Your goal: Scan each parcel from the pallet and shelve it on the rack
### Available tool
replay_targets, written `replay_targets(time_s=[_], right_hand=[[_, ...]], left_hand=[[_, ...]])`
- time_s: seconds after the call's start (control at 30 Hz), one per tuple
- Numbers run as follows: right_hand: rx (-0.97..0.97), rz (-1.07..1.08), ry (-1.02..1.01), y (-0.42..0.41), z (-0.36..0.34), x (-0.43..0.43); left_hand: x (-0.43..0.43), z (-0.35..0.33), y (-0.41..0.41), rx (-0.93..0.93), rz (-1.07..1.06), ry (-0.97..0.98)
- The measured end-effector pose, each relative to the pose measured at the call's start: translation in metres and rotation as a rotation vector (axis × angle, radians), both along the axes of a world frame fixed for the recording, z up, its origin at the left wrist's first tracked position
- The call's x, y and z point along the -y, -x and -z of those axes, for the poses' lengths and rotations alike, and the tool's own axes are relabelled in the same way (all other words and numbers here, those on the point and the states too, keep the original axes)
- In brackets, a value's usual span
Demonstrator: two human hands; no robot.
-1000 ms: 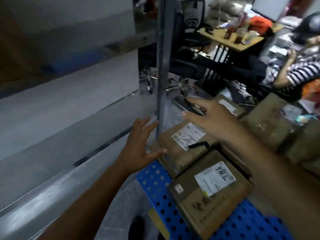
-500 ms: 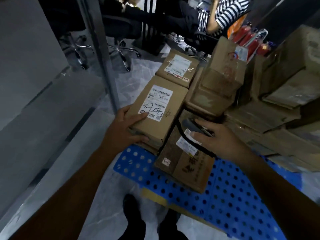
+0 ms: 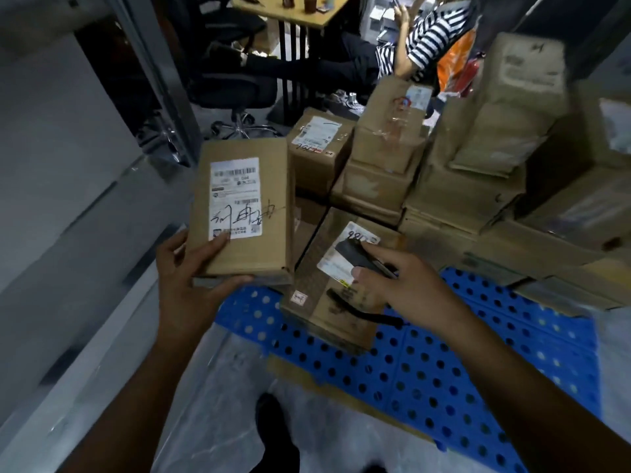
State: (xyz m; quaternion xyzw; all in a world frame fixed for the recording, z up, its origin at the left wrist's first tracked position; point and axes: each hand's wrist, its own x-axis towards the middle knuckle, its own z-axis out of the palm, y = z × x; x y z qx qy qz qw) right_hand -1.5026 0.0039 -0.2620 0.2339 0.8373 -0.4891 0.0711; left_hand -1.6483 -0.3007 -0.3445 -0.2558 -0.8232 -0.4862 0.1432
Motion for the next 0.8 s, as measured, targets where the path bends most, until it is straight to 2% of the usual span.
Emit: replay_targets(time_s=[0.1, 0.2, 0.33, 0.47, 0.57, 0.7, 0.8], right_hand=[[0.0, 0.013, -0.051, -0.052, -0.016, -0.028], [0.009, 0.07, -0.07, -0.118, -0.03, -0.064], [0.027, 0.184, -0.094, -0.212, -0.04, -0.116], [0.069, 0.237, -0.093, -0.288, -0.033, -0.155], [0.114, 0.178, -0.181, -0.318, -0.018, -0.172], [0.259, -0.002, -0.422, -0.321, 0.008, -0.176], [0.419, -0.109, -0.564, -0.306, 0.019, -0.177]], left_hand=[[-0.027, -0.029, -0.056, -0.04, 0.006, -0.018], [-0.078, -0.037, -0.123, -0.07, 0.111, -0.037], [-0.157, -0.012, -0.219, 0.071, 0.338, -0.086], [-0.214, 0.041, -0.281, 0.233, 0.437, -0.018], [-0.243, 0.077, -0.301, 0.348, 0.409, 0.046], [-0.261, 0.105, -0.316, 0.28, 0.411, 0.15], [-0.266, 0.116, -0.316, 0.28, 0.427, 0.135]])
